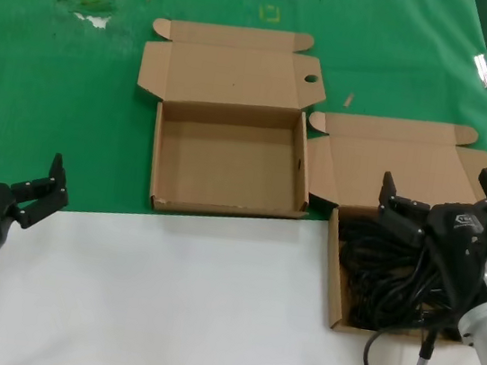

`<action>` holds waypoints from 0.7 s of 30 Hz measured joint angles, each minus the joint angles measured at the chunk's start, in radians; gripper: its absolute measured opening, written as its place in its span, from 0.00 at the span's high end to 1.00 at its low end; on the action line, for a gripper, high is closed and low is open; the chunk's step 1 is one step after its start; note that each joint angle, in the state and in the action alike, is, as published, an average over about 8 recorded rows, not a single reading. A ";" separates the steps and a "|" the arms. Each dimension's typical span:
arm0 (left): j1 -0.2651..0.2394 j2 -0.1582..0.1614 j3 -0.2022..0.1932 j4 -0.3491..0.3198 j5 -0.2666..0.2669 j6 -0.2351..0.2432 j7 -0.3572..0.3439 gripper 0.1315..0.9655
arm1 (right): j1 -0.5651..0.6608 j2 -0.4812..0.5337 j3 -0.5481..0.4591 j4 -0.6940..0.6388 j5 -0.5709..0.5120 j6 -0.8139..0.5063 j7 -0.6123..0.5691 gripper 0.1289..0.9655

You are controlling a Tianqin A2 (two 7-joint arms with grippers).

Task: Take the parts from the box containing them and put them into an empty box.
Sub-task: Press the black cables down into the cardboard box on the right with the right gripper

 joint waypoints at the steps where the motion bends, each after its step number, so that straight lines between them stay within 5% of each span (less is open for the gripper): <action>1: 0.000 0.000 0.000 0.000 0.000 0.000 0.000 0.02 | 0.001 0.002 -0.004 0.000 0.000 0.003 0.000 0.00; 21: 0.000 0.000 0.000 0.000 0.000 0.000 0.000 0.21 | 0.052 0.144 -0.108 0.000 0.031 0.002 0.026 0.00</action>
